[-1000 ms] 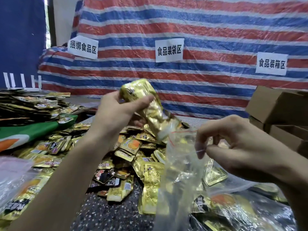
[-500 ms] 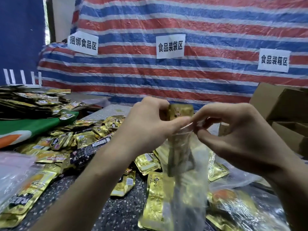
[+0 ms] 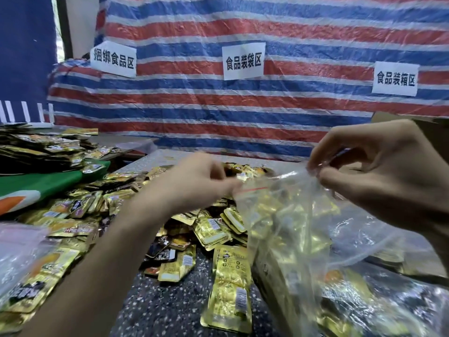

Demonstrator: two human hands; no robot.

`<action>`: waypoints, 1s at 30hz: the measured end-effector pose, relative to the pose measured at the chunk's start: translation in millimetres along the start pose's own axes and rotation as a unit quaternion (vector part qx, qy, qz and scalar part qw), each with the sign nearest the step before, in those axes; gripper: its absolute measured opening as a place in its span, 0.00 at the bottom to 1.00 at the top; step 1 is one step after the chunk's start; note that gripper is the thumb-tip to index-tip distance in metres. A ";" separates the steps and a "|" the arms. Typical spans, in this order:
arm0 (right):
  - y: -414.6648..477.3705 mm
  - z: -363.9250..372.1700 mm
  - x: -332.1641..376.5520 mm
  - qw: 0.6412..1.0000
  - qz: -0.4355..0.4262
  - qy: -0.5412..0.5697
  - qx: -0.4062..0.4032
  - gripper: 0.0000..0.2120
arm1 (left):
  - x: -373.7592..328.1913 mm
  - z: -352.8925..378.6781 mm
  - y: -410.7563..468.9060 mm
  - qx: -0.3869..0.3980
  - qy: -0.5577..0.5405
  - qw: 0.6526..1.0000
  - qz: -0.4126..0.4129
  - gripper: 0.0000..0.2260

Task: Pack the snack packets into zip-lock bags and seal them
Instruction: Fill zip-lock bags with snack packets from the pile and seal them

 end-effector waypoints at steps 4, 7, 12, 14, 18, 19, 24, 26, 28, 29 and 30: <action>0.0 -0.3 -2.6 1.000 -0.001 0.007 0.011 0.07 | 24.5 55.8 3.9 0.229 0.210 0.940 -0.144 0.23; 0.5 1.8 -2.8 1.000 -0.006 0.006 0.020 0.08 | 29.6 93.5 3.9 0.320 0.260 0.896 -0.166 0.23; -0.4 1.0 -4.1 1.000 -0.001 -0.001 0.017 0.07 | 32.1 116.8 11.7 0.295 0.194 0.922 -0.161 0.18; -0.2 1.5 -4.6 1.000 -0.003 -0.002 0.017 0.06 | 34.2 121.8 14.3 0.300 0.132 0.930 -0.166 0.20; 0.0 3.1 -5.7 1.000 -0.001 0.008 0.026 0.06 | 38.4 116.0 23.9 0.280 0.057 0.945 -0.161 0.18; -0.2 3.3 -6.3 1.000 0.000 0.008 0.026 0.06 | 40.0 110.7 26.0 0.264 0.043 0.950 -0.163 0.18; -0.9 4.0 -8.4 1.000 0.002 0.009 0.027 0.05 | 44.7 61.7 28.5 0.139 -0.100 0.972 -0.160 0.11; -1.3 4.7 -8.7 1.000 0.003 0.009 0.030 0.07 | 42.0 33.2 25.1 0.056 -0.179 0.970 -0.152 0.12; -1.4 6.3 -8.3 0.999 0.007 0.012 0.030 0.07 | 36.8 4.1 17.6 -0.060 -0.260 0.955 -0.129 0.09; -1.3 7.2 -8.1 0.999 0.010 0.017 0.031 0.06 | 32.4 -9.2 12.4 -0.123 -0.295 0.941 -0.114 0.08; -1.0 8.2 -7.8 0.999 0.012 0.021 0.033 0.05 | 27.8 -20.7 7.1 -0.181 -0.327 0.923 -0.098 0.08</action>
Point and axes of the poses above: each hand's wrist, its own y-axis towards the middle knuckle, its own z-axis out of the palm, x = y × z, the point moved 2 cm from there along y, towards the middle knuckle, and after that the axes turned 6 degrees about y, right-handed, at the moved point
